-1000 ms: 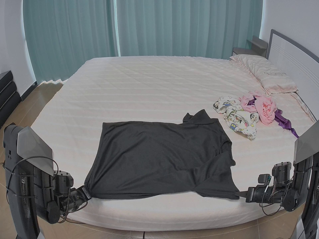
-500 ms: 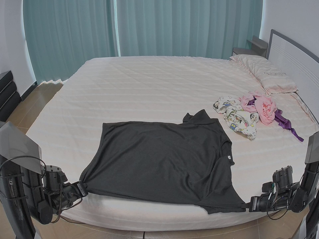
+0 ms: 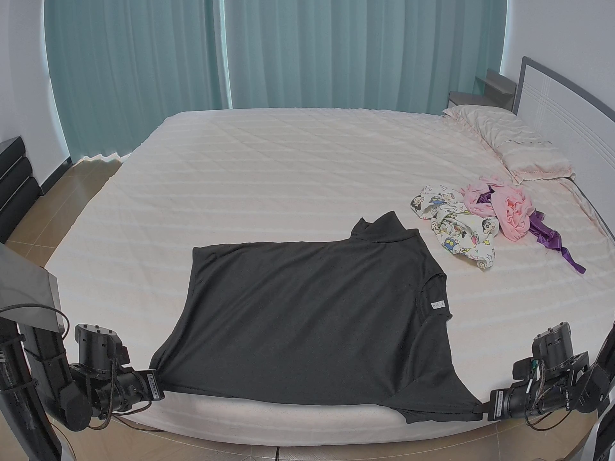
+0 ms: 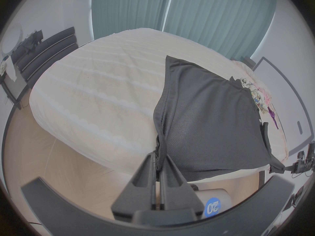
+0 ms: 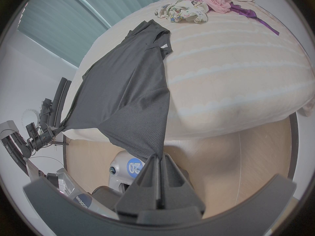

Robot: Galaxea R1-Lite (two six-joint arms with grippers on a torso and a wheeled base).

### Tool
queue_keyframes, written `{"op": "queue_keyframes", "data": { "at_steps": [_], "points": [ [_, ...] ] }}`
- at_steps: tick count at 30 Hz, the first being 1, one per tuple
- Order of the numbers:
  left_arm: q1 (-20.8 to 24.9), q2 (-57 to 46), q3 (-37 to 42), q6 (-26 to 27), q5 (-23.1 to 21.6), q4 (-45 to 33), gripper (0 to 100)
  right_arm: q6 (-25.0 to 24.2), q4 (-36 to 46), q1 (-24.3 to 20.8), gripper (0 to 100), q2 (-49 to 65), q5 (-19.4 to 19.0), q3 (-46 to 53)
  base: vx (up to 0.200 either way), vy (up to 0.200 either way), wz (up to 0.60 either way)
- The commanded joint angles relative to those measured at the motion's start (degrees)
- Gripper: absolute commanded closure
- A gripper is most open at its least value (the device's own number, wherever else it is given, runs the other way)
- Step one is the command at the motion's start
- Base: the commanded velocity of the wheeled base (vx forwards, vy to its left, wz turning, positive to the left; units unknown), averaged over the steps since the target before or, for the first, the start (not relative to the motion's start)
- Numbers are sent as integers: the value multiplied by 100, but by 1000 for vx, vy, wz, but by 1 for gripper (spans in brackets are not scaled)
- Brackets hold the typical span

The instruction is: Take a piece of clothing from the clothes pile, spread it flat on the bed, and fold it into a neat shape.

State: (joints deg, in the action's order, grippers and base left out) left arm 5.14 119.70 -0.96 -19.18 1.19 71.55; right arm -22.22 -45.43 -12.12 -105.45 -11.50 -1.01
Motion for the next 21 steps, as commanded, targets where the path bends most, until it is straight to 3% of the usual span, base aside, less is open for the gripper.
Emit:
{"op": "queue_keyframes", "data": {
  "at_steps": [1,7,10,15,21],
  "points": [
    [-22,-562,79,230,4,-422,100,-89,667,-107,100,930,148,101,0,0,0],
    [-93,-509,88,230,12,-493,100,-256,1423,-361,100,1439,315,92,0,0,0],
    [-93,-571,88,239,12,-791,100,-713,1625,-493,100,1765,517,92,0,0,0],
    [-93,-676,88,239,-5,-1213,100,-792,2285,-704,100,2107,517,84,0,0,0],
    [-93,-738,88,265,4,-1574,100,-810,2452,-722,100,2353,631,84,0,0,0]
  ]
}}
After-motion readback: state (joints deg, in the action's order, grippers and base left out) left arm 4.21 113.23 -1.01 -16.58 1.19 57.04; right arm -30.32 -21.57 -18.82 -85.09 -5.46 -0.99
